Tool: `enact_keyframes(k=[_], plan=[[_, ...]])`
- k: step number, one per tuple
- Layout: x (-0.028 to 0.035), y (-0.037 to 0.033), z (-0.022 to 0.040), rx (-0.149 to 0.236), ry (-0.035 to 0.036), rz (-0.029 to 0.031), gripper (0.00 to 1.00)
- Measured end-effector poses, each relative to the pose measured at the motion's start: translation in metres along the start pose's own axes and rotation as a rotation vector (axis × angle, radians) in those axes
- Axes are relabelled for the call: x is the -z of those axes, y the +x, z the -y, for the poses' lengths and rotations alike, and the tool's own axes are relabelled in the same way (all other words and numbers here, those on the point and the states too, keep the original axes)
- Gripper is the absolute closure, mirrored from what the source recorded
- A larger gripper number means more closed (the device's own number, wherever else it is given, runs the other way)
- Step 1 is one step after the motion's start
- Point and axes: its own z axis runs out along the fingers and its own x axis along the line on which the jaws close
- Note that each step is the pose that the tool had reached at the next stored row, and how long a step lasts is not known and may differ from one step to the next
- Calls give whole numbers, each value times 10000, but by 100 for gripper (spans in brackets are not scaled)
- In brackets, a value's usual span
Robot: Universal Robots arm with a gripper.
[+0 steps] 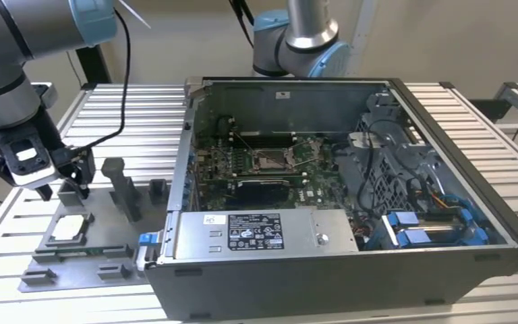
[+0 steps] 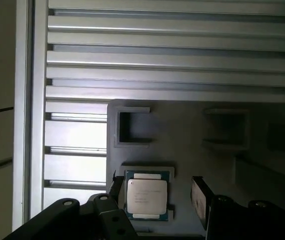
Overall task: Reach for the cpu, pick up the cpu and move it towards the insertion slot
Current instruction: 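Pick up the cpu and move it towards the insertion slot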
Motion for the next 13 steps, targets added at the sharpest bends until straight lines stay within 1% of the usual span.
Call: enact_keyframes(k=[2, 3, 7, 11, 13], plan=[[-30, 1, 5, -3, 0, -3, 0], [-44, 2, 18, -3, 1, -6, 0], [-94, 2, 99, -1, 0, -12, 0], [-134, 3, 187, -2, 1, -39, 0], [-156, 4, 219, -2, 6, -50, 0]])
